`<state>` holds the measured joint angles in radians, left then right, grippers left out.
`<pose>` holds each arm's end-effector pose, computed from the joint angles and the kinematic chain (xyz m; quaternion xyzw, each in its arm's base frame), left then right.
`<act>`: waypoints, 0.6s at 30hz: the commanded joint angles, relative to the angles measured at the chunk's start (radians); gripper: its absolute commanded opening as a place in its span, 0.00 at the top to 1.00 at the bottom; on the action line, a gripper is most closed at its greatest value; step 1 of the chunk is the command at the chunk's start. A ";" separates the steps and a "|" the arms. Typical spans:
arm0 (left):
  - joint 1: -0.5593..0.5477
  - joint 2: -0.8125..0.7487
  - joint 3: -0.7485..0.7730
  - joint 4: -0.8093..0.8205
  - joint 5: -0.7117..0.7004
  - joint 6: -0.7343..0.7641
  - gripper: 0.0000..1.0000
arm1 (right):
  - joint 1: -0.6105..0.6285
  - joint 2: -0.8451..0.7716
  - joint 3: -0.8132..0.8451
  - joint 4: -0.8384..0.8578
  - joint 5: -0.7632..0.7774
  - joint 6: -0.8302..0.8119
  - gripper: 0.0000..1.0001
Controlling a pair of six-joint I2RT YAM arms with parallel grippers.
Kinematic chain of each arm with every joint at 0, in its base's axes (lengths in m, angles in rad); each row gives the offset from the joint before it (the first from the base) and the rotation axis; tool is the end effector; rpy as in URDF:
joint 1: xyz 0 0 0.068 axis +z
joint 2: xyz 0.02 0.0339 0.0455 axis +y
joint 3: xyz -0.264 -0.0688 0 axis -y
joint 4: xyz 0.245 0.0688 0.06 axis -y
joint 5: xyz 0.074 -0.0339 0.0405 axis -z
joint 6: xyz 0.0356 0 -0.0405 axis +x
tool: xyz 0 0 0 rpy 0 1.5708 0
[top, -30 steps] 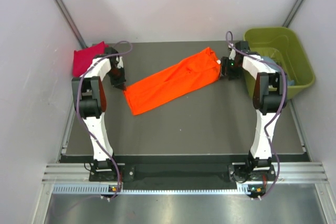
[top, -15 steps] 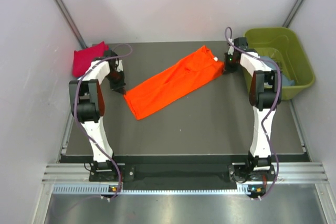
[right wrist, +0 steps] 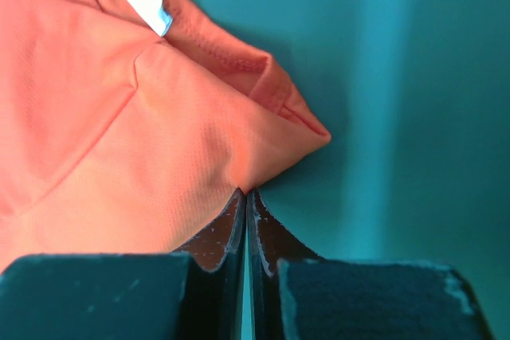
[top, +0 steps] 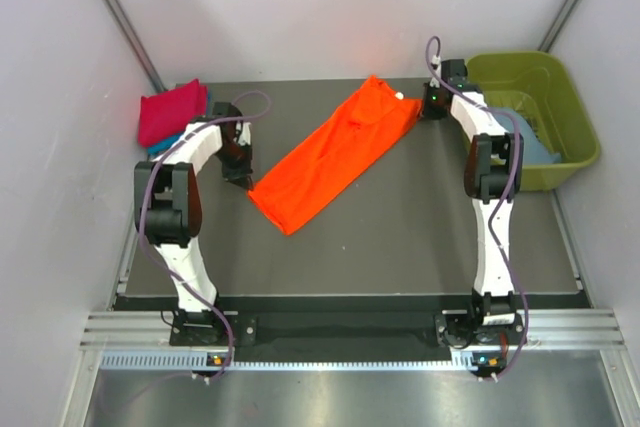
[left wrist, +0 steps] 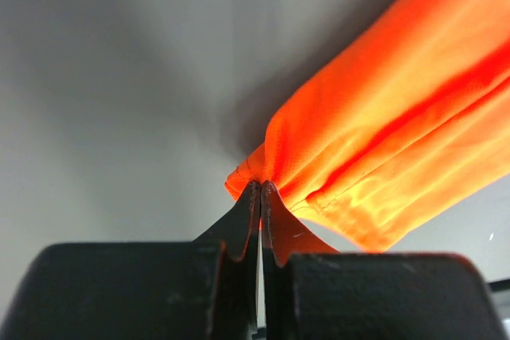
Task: Fold and stack the t-shirts
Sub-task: Fold the tshirt
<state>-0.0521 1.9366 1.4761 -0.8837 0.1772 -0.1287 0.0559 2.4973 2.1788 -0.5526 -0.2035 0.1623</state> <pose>0.3842 -0.0263 0.1987 -0.0279 0.9893 -0.0977 0.1042 0.5514 0.0381 0.1690 0.0149 0.9351 0.1320 0.3286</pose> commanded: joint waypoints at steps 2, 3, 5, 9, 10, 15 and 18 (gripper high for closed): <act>-0.028 -0.068 -0.031 -0.024 0.018 0.009 1.00 | 0.012 0.064 0.153 0.080 -0.023 0.066 1.00; -0.034 -0.073 -0.040 -0.027 0.018 0.009 1.00 | 0.015 0.077 0.176 0.086 -0.027 0.077 1.00; -0.046 -0.085 -0.053 -0.037 0.019 0.008 1.00 | 0.016 0.106 0.225 0.111 -0.034 0.103 1.00; -0.081 -0.114 -0.120 -0.040 0.033 0.008 1.00 | 0.027 0.138 0.266 0.147 -0.050 0.134 1.00; -0.103 -0.125 -0.131 -0.040 0.034 0.006 1.00 | 0.030 0.149 0.274 0.158 -0.054 0.143 1.00; -0.163 -0.151 -0.187 -0.040 0.061 0.001 1.00 | 0.048 0.182 0.292 0.177 -0.069 0.169 1.00; -0.192 -0.165 -0.217 -0.041 0.068 -0.003 1.00 | 0.058 0.201 0.305 0.192 -0.074 0.181 1.00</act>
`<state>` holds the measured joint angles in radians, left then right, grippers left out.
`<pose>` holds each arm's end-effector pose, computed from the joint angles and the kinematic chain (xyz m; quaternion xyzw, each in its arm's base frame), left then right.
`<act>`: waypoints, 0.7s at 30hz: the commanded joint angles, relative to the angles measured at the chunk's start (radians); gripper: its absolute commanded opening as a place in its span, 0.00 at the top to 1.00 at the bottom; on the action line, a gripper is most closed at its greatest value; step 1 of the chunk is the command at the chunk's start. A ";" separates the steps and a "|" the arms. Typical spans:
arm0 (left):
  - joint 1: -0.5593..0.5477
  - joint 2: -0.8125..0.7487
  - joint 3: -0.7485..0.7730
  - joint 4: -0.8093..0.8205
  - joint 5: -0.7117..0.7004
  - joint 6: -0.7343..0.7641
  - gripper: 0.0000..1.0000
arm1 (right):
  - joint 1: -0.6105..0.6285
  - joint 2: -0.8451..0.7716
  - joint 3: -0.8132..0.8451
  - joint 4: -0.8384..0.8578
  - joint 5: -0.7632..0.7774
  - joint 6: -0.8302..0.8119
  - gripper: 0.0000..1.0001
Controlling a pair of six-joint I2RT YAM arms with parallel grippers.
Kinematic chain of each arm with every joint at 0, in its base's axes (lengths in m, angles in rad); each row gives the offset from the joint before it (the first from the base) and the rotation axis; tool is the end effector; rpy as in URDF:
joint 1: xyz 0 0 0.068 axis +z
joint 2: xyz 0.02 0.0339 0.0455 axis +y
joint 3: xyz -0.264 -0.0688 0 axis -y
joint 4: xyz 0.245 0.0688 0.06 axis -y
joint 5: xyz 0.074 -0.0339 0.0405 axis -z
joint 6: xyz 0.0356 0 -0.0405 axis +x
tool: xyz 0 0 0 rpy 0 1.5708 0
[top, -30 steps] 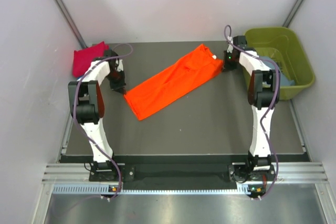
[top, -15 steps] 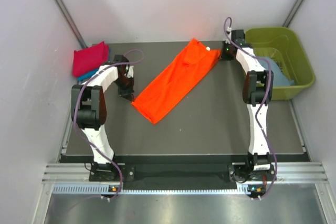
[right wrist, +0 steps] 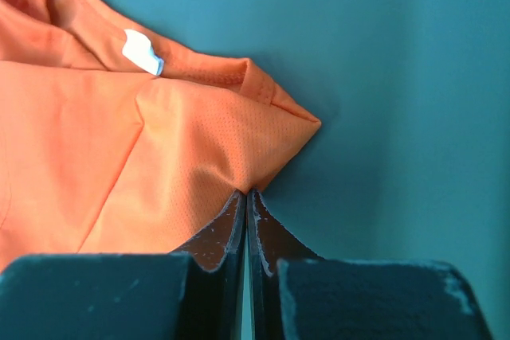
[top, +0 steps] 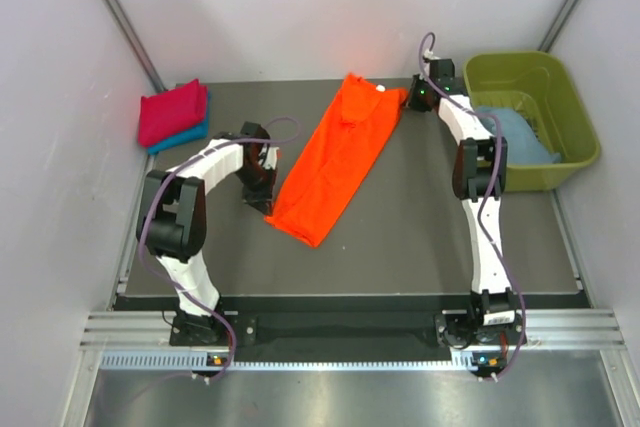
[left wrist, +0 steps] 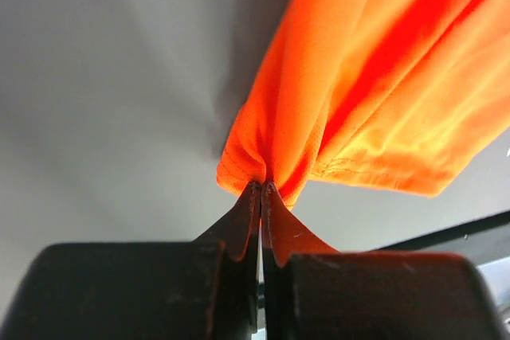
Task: Fold and stack the t-shirts
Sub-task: Fold the tshirt
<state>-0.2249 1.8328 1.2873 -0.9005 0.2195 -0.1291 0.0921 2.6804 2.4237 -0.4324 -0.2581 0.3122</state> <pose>0.3321 -0.0839 0.1848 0.0543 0.9906 -0.1185 0.0418 0.5890 0.0635 0.1579 0.0439 0.8975 0.1990 0.3912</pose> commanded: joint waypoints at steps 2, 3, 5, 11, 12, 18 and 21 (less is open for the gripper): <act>-0.040 -0.070 -0.045 -0.021 0.037 -0.009 1.00 | 0.027 0.027 0.064 0.083 -0.021 0.042 1.00; -0.050 -0.073 -0.060 -0.020 0.047 -0.010 1.00 | 0.034 0.029 0.066 0.086 -0.024 0.044 1.00; -0.080 -0.079 -0.074 -0.014 0.057 -0.020 1.00 | 0.041 0.039 0.072 0.093 -0.027 0.053 1.00; -0.155 -0.070 -0.085 0.005 0.103 -0.041 1.00 | 0.063 0.065 0.095 0.115 -0.033 0.071 1.00; -0.171 -0.066 -0.083 0.006 0.107 -0.043 1.00 | 0.067 0.070 0.098 0.118 -0.033 0.074 1.00; -0.238 -0.035 -0.069 0.018 0.135 -0.056 1.00 | 0.095 0.082 0.104 0.138 -0.053 0.103 1.00; -0.275 -0.030 -0.066 0.018 0.144 -0.061 1.00 | 0.106 0.093 0.117 0.152 -0.055 0.120 1.00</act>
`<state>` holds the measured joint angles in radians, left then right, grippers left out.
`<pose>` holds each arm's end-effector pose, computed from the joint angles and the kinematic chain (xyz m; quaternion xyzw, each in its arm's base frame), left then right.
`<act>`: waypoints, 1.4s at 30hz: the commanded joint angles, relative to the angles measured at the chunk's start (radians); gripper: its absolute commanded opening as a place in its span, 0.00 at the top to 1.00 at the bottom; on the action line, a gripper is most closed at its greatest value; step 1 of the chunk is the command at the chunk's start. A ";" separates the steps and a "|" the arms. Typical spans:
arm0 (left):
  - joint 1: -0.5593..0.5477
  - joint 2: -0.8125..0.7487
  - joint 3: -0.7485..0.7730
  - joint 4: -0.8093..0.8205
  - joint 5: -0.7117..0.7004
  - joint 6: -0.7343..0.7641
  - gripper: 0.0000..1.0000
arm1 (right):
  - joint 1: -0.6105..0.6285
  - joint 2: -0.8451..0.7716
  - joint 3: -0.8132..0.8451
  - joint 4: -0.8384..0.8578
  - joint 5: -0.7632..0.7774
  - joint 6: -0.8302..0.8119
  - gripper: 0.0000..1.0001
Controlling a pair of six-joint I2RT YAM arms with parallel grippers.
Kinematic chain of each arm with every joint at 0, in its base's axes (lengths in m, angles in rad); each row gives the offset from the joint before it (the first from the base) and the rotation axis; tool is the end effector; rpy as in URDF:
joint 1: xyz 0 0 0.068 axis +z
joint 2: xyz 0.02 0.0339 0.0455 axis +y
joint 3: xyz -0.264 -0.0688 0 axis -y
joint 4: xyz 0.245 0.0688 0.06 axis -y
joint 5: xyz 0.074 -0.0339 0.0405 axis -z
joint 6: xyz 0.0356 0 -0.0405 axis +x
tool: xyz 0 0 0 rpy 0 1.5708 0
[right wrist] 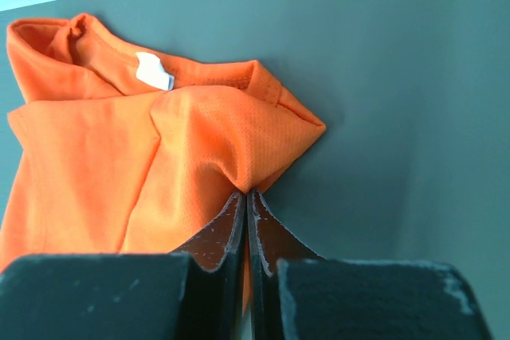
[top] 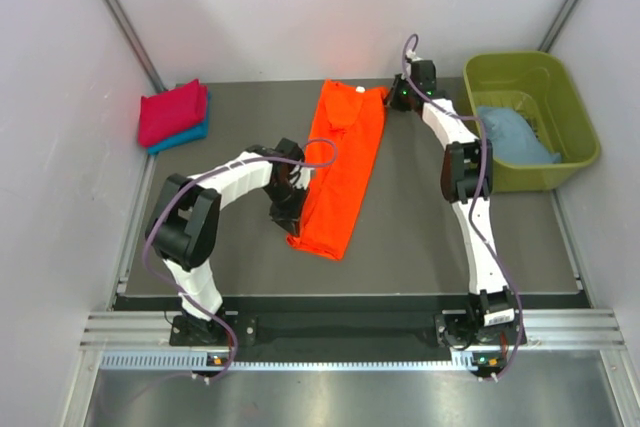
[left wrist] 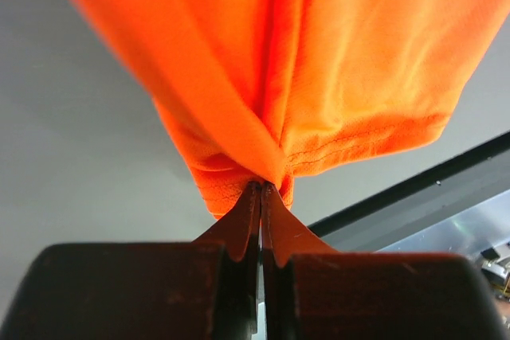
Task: Fold and stack the t-shirts
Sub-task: Fold the tshirt
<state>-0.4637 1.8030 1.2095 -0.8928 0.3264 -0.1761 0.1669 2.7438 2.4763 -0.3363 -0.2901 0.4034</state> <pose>0.2869 -0.1562 0.1758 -0.1481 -0.9747 0.1672 0.0115 0.5944 0.1105 0.1475 0.0366 0.8779 0.2522 0.4054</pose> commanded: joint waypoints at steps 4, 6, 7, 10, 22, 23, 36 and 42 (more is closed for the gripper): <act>-0.087 0.005 0.012 0.018 0.051 -0.020 1.00 | 0.037 0.050 0.081 0.079 -0.023 0.049 1.00; -0.118 0.013 0.018 0.023 0.059 -0.023 1.00 | 0.042 0.053 0.085 0.091 -0.021 0.055 1.00; -0.125 0.021 0.022 0.025 0.063 -0.025 1.00 | 0.045 0.054 0.090 0.094 -0.021 0.060 1.00; -0.158 0.041 0.048 0.032 0.063 -0.028 1.00 | 0.052 0.056 0.093 0.105 -0.020 0.063 0.99; -0.171 0.015 0.090 0.046 0.013 -0.059 0.88 | -0.056 -0.443 -0.429 -0.033 -0.125 0.069 0.49; -0.173 0.009 0.082 0.043 -0.015 -0.066 0.78 | -0.073 -0.494 -0.497 -0.039 -0.148 0.087 0.48; 0.106 -0.128 -0.051 0.029 0.078 -0.201 0.41 | 0.080 -1.237 -1.594 0.030 -0.414 0.318 0.56; 0.137 -0.156 -0.159 0.106 0.206 -0.289 0.41 | 0.178 -1.371 -1.826 0.051 -0.396 0.334 0.58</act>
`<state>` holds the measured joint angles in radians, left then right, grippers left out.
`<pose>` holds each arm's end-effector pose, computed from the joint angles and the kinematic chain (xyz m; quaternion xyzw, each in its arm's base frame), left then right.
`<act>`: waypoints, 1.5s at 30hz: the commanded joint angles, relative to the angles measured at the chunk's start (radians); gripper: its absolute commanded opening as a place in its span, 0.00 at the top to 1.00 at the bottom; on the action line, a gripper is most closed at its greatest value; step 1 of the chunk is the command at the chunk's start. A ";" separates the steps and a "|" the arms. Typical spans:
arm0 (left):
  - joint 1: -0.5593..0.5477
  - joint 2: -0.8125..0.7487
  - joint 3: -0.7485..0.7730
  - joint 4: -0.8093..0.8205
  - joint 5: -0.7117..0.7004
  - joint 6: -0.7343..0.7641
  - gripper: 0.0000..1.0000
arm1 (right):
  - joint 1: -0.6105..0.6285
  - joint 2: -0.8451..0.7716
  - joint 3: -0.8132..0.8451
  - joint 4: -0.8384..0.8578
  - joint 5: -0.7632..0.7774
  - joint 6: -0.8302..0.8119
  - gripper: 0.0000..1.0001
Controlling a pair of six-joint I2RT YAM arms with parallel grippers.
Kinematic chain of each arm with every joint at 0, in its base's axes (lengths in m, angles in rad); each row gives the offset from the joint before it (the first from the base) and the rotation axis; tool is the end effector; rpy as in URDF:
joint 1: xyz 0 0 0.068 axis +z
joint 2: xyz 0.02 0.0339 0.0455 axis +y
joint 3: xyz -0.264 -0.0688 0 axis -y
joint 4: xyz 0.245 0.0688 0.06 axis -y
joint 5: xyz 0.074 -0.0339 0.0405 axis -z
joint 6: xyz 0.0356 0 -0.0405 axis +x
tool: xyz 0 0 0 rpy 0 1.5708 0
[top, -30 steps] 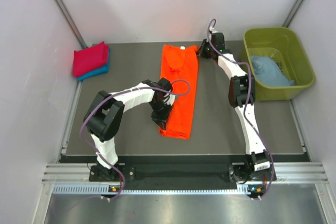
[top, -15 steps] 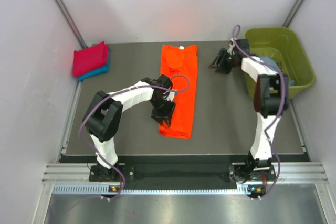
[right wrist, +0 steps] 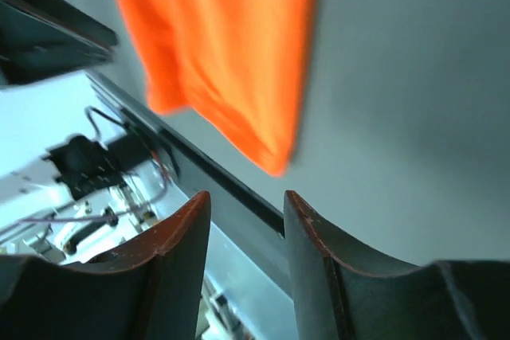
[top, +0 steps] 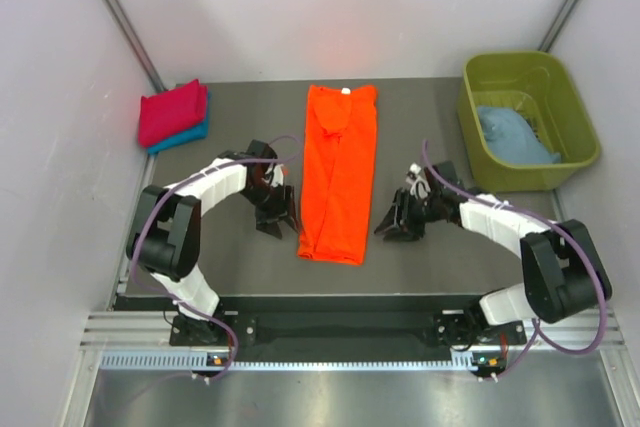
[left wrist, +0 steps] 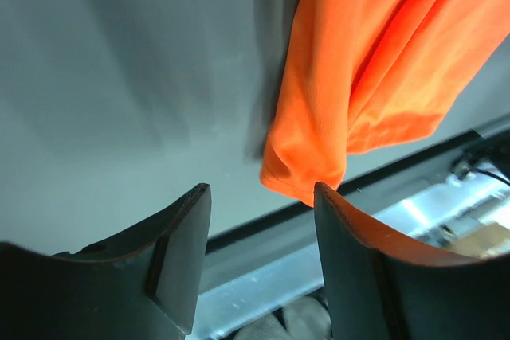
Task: Fold and stack the t-shirts
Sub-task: Fold the tshirt
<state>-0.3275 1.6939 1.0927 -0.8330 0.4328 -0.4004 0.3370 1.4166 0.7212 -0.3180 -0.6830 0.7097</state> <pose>0.2820 -0.1116 0.1811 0.0209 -0.9743 0.2239 0.0140 0.2377 0.1071 0.1772 0.0773 0.9073 0.4084 0.0636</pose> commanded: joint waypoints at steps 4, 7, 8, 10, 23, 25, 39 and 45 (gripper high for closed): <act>-0.001 -0.068 -0.088 0.054 0.121 -0.080 0.41 | 0.010 -0.025 -0.134 0.049 0.010 0.042 0.58; -0.001 -0.086 -0.119 0.045 0.107 -0.071 0.41 | 0.016 0.005 -0.147 0.086 0.020 0.059 0.58; -0.001 -0.091 -0.137 0.052 0.109 -0.072 0.41 | 0.020 0.018 -0.147 0.098 0.019 0.066 0.59; -0.001 -0.096 -0.155 0.063 0.118 -0.084 0.41 | 0.026 0.059 -0.134 0.121 0.019 0.079 0.59; -0.001 -0.007 -0.142 0.138 0.135 -0.144 0.46 | 0.184 0.255 0.050 0.183 -0.021 0.160 0.59; -0.001 0.010 -0.123 0.140 0.135 -0.155 0.47 | 0.195 0.269 0.058 0.172 -0.024 0.162 0.59; -0.031 0.035 -0.119 0.152 0.146 -0.170 0.51 | 0.197 0.223 -0.002 0.129 -0.010 0.143 0.60; -0.044 0.049 -0.113 0.143 0.146 -0.167 0.52 | 0.200 0.211 -0.017 0.103 -0.004 0.117 0.60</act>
<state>-0.3653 1.7332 0.9634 -0.7059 0.5613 -0.5564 0.5175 1.6718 0.7113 -0.1997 -0.6895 0.8452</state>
